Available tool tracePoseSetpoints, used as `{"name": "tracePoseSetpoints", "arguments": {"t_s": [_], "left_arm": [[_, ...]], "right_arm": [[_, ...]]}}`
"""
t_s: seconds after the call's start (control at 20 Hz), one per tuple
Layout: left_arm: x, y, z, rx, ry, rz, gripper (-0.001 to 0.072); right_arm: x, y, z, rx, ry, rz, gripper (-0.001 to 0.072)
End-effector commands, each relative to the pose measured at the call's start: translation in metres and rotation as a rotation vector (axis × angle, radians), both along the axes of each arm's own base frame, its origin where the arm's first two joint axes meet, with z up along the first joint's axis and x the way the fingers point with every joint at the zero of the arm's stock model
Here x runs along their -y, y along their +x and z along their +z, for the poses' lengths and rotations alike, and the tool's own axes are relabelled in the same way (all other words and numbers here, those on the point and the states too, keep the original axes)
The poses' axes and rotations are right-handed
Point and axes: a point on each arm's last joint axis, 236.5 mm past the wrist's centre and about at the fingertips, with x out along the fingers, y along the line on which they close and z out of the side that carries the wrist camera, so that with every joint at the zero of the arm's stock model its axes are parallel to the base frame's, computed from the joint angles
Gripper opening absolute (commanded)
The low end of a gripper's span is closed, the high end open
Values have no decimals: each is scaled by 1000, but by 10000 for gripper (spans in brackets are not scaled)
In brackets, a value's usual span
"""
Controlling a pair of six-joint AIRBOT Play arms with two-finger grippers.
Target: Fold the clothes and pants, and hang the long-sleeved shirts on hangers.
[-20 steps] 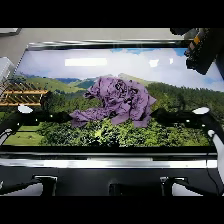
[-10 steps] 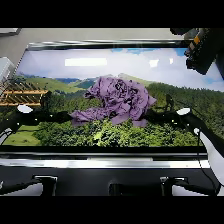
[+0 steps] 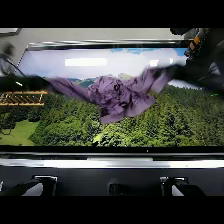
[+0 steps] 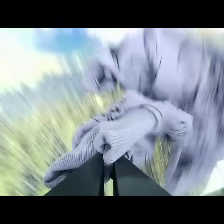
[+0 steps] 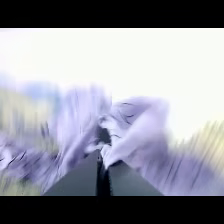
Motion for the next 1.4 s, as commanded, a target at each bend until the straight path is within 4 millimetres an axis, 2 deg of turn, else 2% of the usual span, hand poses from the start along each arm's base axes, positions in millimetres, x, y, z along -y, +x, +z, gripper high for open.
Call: {"name": "tracePoseSetpoints", "arguments": {"t_s": [0.0,0.05,0.15,0.2,0.3,0.45,0.55,0.6,0.65,0.7,0.8,0.95,1.05,1.15,1.2,1.25,1.35], "left_arm": [[-49,-48,158,308,77,251,23],[-60,-70,195,392,76,315,23],[-77,-117,248,521,47,434,24],[-83,-139,266,574,34,483,24],[-91,-174,287,653,47,536,24],[-107,-207,304,723,49,637,24],[-121,-213,310,749,56,701,24],[-127,-209,311,753,57,722,24],[-131,-203,311,754,64,732,24],[-133,-188,307,740,67,729,24],[-141,-147,288,674,78,725,23],[-157,-61,252,603,94,712,23],[-161,-2,220,559,72,688,23],[-155,50,150,382,27,641,24],[-145,72,105,261,9,588,24],[-129,87,63,147,-5,523,24],[-101,104,-16,-54,11,404,24]], "right_arm": [[66,-94,190,433,-109,-315,44],[82,-124,221,505,-126,-394,44],[109,-180,268,633,-164,-529,44],[118,-204,284,684,-178,-580,44],[131,-237,302,748,-185,-654,44],[154,-257,314,787,-171,-767,44],[167,-258,317,794,-156,-824,44],[174,-252,314,779,-156,-855,44],[181,-238,308,748,-159,-877,44],[184,-218,299,704,-163,-882,44],[188,-158,272,593,-197,-872,44],[197,-50,213,428,-187,-867,44],[200,16,166,336,-82,-875,45],[192,76,101,191,11,-842,45],[184,98,68,110,35,-816,45],[175,116,34,24,37,-777,45],[159,139,-24,-122,-5,-705,45]]}}
